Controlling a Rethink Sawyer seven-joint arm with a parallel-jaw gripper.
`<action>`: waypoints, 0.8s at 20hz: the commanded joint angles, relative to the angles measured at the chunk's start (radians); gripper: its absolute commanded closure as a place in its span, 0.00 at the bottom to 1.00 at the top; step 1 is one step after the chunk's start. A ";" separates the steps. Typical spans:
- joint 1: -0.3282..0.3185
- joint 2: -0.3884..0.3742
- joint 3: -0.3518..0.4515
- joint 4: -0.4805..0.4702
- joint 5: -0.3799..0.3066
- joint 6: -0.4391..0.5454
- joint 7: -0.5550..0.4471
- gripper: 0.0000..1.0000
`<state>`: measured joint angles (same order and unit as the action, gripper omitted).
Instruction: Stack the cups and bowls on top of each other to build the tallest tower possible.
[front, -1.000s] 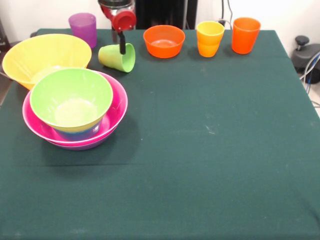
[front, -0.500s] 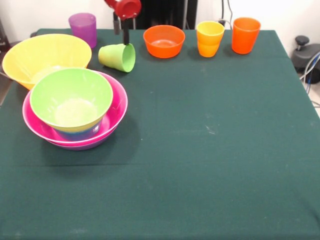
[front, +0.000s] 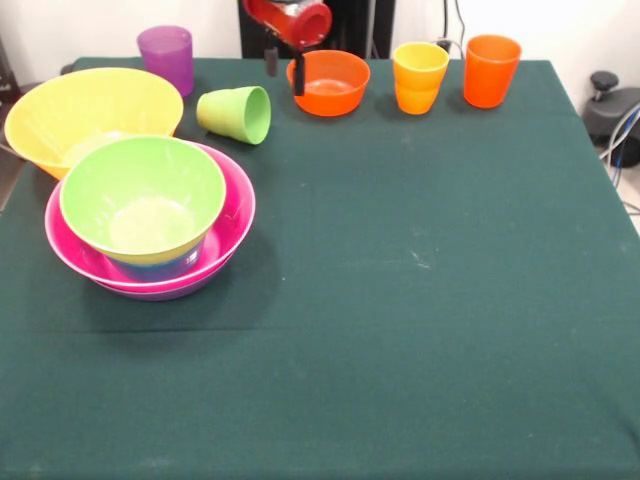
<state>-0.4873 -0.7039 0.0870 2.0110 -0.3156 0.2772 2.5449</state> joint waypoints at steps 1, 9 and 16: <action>0.085 0.125 0.056 -0.078 -0.140 0.110 -0.159 0.00; 0.158 0.147 -0.100 -0.154 -0.194 0.208 -0.064 0.00; 0.094 0.121 -0.134 -0.184 -0.183 0.250 -0.082 0.00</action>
<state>-0.3631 -0.5933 -0.0350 1.9423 -0.4481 0.4329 2.5449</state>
